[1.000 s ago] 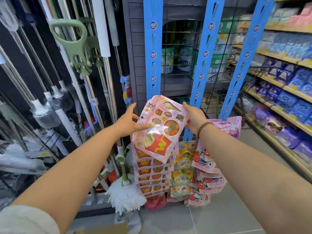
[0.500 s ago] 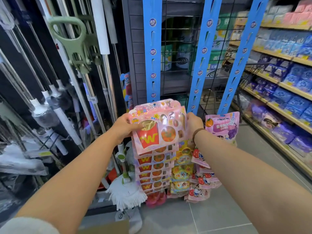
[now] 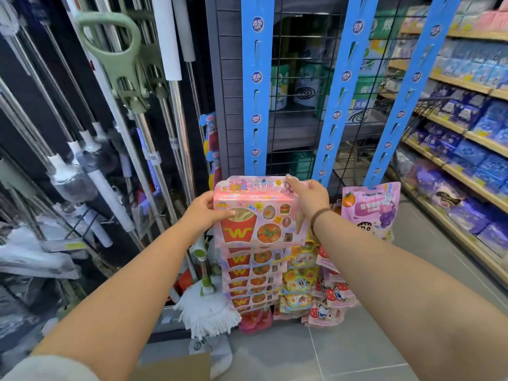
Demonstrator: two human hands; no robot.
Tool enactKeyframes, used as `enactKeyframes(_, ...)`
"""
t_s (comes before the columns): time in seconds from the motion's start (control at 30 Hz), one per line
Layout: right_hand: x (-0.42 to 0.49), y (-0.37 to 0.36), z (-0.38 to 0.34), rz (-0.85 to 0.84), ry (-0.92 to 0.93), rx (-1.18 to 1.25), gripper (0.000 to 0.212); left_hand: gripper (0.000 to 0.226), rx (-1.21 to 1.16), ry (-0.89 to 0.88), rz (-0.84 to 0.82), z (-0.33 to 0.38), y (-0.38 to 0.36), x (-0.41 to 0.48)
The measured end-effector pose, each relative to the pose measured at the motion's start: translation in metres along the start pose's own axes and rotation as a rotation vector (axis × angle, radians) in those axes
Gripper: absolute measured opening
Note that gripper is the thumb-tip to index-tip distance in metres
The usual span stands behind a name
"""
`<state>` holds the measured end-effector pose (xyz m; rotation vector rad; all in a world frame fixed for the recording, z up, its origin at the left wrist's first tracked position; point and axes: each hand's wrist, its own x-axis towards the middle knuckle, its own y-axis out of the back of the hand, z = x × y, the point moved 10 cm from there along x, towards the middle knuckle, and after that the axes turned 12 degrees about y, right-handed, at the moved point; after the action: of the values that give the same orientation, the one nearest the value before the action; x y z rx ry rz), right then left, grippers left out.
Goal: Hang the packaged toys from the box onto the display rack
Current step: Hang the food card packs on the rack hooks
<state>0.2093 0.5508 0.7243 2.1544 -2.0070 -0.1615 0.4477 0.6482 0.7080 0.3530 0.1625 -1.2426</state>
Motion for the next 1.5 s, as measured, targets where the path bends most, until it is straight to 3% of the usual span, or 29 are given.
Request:
enactKeyframes(0.23, 0.033, -0.004, -0.041, 0.061, -0.001, 0.002, 0.048, 0.033, -0.197, -0.052, 0.082, 0.029, 0.014, 0.016)
enactKeyframes(0.37, 0.043, -0.01, -0.046, -0.041, -0.028, -0.189, 0.049, 0.04, -0.19, -0.01, 0.09, 0.027, 0.015, 0.024)
enactKeyframes(0.57, 0.042, -0.015, -0.029, -0.067, -0.129, -0.159, 0.045, 0.042, -0.205, 0.022, 0.092, 0.014, 0.013, 0.022)
enactKeyframes(0.77, 0.048, -0.022, -0.044, -0.093, -0.057, -0.179, 0.044, 0.039, -0.247, -0.008, 0.134, 0.016, 0.02, 0.02)
enactKeyframes(0.93, 0.041, -0.021, -0.036, -0.091, -0.148, -0.024, 0.03, 0.031, -0.179, 0.024, 0.116, 0.015, 0.016, 0.019)
enactKeyframes(1.1, 0.034, -0.025, -0.021, -0.091, -0.202, -0.043, 0.053, 0.021, -0.14, 0.077, 0.11, 0.003, 0.014, 0.019)
enactKeyframes(1.3, 0.033, -0.03, -0.02, -0.147, -0.09, -0.241, 0.053, 0.032, 0.071, 0.079, 0.174, -0.006, 0.015, 0.018)
enactKeyframes(1.5, 0.025, -0.023, -0.007, -0.106, -0.073, -0.187, 0.035, 0.041, 0.223, 0.055, 0.239, -0.01, 0.016, 0.013)
